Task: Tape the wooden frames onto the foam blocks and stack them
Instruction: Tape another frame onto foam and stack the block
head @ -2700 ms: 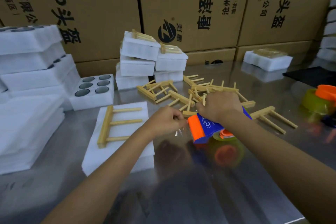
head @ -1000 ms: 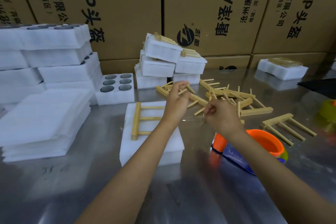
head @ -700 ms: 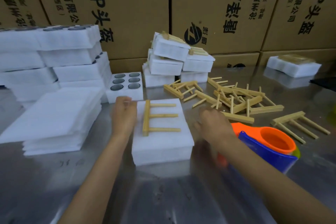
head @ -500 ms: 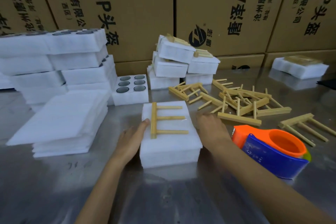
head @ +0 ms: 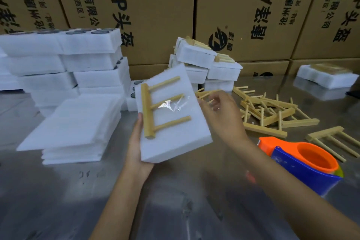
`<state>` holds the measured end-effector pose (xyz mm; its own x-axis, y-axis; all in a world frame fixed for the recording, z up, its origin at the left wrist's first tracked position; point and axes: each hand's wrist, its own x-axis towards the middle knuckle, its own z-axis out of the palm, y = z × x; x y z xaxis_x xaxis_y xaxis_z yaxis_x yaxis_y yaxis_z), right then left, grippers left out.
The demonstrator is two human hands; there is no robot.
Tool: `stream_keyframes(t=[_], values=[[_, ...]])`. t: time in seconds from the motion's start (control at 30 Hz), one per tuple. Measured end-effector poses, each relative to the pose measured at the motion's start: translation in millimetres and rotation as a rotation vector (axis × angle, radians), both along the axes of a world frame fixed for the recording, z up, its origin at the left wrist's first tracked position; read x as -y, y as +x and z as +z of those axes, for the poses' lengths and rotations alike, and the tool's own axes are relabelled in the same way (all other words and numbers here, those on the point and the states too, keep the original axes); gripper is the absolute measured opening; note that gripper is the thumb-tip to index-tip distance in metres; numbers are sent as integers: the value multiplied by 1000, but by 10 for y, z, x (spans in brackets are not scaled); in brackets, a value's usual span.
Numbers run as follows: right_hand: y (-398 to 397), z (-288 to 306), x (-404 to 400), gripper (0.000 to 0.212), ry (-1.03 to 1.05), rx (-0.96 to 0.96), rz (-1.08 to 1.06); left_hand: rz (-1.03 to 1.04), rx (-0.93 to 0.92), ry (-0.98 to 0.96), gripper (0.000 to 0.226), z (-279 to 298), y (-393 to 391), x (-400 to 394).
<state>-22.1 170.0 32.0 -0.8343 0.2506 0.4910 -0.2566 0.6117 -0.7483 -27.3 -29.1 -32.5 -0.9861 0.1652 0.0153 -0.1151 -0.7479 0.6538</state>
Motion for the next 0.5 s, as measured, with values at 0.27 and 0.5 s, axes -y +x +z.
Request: stream_keyframes(t=[0.27, 0.5], values=[[37, -36, 233, 16, -657, 326, 176, -52, -64, 134, 44, 7, 91, 30], [1, -227, 157, 33, -1027, 683, 527, -79, -68, 32, 46, -10, 103, 79]])
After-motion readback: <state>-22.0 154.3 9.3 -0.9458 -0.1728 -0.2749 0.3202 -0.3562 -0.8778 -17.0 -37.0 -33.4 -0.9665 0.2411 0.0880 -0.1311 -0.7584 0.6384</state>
